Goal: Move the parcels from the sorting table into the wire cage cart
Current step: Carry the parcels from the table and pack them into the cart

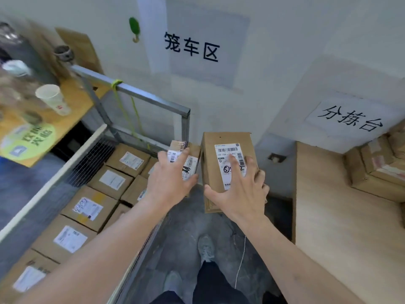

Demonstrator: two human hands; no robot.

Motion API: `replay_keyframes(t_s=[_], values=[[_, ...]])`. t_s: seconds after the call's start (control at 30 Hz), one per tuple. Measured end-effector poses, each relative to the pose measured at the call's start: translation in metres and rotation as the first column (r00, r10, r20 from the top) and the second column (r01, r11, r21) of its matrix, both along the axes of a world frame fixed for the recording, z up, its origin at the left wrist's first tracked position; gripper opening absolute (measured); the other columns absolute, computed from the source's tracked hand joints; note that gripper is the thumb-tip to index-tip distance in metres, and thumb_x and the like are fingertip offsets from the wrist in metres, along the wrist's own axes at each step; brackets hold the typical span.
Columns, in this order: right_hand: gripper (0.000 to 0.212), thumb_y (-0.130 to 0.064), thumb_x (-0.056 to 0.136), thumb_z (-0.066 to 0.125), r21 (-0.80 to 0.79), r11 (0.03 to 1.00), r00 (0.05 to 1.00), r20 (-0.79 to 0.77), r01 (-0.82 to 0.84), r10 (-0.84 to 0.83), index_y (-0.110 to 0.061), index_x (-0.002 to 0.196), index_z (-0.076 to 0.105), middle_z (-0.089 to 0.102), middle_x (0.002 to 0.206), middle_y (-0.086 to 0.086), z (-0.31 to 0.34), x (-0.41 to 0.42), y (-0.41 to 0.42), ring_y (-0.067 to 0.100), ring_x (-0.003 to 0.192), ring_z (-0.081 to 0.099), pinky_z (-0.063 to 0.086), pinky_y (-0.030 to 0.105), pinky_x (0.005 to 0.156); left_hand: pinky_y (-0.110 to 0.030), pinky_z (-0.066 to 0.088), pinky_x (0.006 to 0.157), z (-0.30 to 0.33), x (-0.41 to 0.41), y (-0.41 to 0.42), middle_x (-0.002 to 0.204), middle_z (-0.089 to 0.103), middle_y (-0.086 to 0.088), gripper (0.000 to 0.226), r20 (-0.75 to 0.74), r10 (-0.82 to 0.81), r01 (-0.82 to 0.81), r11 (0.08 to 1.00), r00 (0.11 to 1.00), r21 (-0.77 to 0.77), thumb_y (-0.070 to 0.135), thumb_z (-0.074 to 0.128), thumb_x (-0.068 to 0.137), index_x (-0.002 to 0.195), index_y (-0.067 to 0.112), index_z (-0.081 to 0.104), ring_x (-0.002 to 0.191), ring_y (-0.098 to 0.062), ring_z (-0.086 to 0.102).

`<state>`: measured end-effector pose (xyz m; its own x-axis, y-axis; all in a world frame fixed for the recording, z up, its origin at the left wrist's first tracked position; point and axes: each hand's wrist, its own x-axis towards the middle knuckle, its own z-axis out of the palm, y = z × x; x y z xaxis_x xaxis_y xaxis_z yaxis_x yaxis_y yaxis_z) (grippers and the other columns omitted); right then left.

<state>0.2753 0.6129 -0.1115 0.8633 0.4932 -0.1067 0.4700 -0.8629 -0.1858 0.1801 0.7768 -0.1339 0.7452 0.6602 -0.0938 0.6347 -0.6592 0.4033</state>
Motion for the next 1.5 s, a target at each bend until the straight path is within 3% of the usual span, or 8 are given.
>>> replay_keyframes(t_s=[0.37, 0.63, 0.87, 1.0, 1.2, 1.3, 1.43, 1.5], values=[[0.110, -0.096, 0.068, 0.041, -0.051, 0.908, 0.904, -0.136, -0.416, 0.406, -0.042, 0.159, 0.012, 0.007, 0.165, 0.007, -0.045, 0.020, 0.114, 0.047, 0.144, 0.027, 0.036, 0.060, 0.111, -0.040, 0.055, 0.085, -0.033, -0.035, 0.071, 0.126, 0.035, -0.008, 0.082, -0.143, 0.374, -0.382, 0.924, 0.916, -0.026, 0.069, 0.062, 0.089, 0.159, 0.044, 0.026, 0.106, -0.028, 0.053], [0.109, -0.096, 0.068, 0.039, -0.091, 0.753, 0.750, -0.227, -0.652, 0.622, -0.043, 0.158, 0.012, 0.010, 0.163, 0.007, -0.093, 0.030, 0.193, 0.048, 0.145, 0.025, 0.036, 0.061, 0.112, -0.038, 0.051, 0.085, -0.077, -0.053, 0.106, 0.126, 0.035, -0.008, 0.085, -0.233, 0.608, -0.637, 0.768, 0.759, -0.071, 0.070, 0.063, 0.088, 0.159, 0.045, 0.025, 0.107, -0.028, 0.053], [0.107, -0.092, 0.065, 0.044, -0.111, 0.666, 0.666, -0.286, -0.737, 0.689, -0.043, 0.157, 0.018, 0.010, 0.164, 0.007, -0.151, 0.019, 0.278, 0.045, 0.144, 0.025, 0.034, 0.061, 0.111, -0.039, 0.047, 0.086, -0.133, -0.066, 0.170, 0.140, 0.031, -0.013, 0.083, -0.303, 0.678, -0.738, 0.653, 0.670, -0.169, 0.063, 0.066, 0.089, 0.159, 0.047, 0.024, 0.113, -0.034, 0.053], [0.106, -0.089, 0.065, 0.052, -0.113, 0.641, 0.637, -0.332, -0.759, 0.696, -0.043, 0.155, 0.021, 0.015, 0.162, 0.008, -0.202, 0.006, 0.333, 0.048, 0.144, 0.025, 0.032, 0.064, 0.112, -0.038, 0.047, 0.077, -0.183, -0.079, 0.221, 0.139, 0.031, -0.015, 0.080, -0.357, 0.676, -0.758, 0.627, 0.644, -0.179, 0.063, 0.065, 0.090, 0.158, 0.048, 0.025, 0.098, -0.032, 0.053], [0.102, -0.086, 0.061, 0.059, -0.096, 0.628, 0.608, -0.397, -0.772, 0.687, -0.047, 0.150, 0.027, 0.016, 0.164, 0.006, -0.283, -0.005, 0.421, 0.048, 0.145, 0.025, 0.027, 0.065, 0.115, -0.037, 0.044, 0.081, -0.269, -0.098, 0.294, 0.133, 0.035, -0.013, 0.082, -0.338, 0.741, -0.815, 0.516, 0.580, -0.264, 0.063, 0.072, 0.084, 0.155, 0.049, 0.032, 0.107, -0.039, 0.057], [0.103, -0.085, 0.059, 0.063, -0.079, 0.628, 0.603, -0.392, -0.774, 0.694, -0.049, 0.149, 0.029, 0.015, 0.165, 0.003, -0.319, -0.004, 0.452, 0.044, 0.146, 0.025, 0.028, 0.064, 0.115, -0.034, 0.045, 0.088, -0.311, -0.103, 0.318, 0.126, 0.033, -0.008, 0.088, -0.283, 0.795, -0.831, 0.439, 0.536, -0.342, 0.062, 0.080, 0.076, 0.152, 0.050, 0.038, 0.107, -0.034, 0.055], [0.105, -0.080, 0.059, 0.072, -0.068, 0.587, 0.573, -0.333, -0.806, 0.749, -0.049, 0.150, 0.030, 0.012, 0.167, 0.001, -0.359, 0.006, 0.487, 0.040, 0.146, 0.023, 0.026, 0.060, 0.113, -0.037, 0.043, 0.105, -0.359, -0.095, 0.344, 0.132, 0.032, -0.010, 0.090, -0.206, 0.842, -0.818, 0.380, 0.499, -0.431, 0.055, 0.085, 0.074, 0.152, 0.048, 0.041, 0.119, -0.034, 0.050], [0.107, -0.080, 0.058, 0.074, -0.070, 0.572, 0.565, -0.297, -0.817, 0.770, -0.049, 0.150, 0.029, 0.012, 0.167, 0.002, -0.376, 0.011, 0.500, 0.042, 0.147, 0.021, 0.026, 0.063, 0.115, -0.035, 0.041, 0.105, -0.379, -0.088, 0.354, 0.133, 0.032, -0.011, 0.092, -0.173, 0.864, -0.819, 0.358, 0.473, -0.449, 0.056, 0.087, 0.073, 0.152, 0.048, 0.040, 0.120, -0.033, 0.050]])
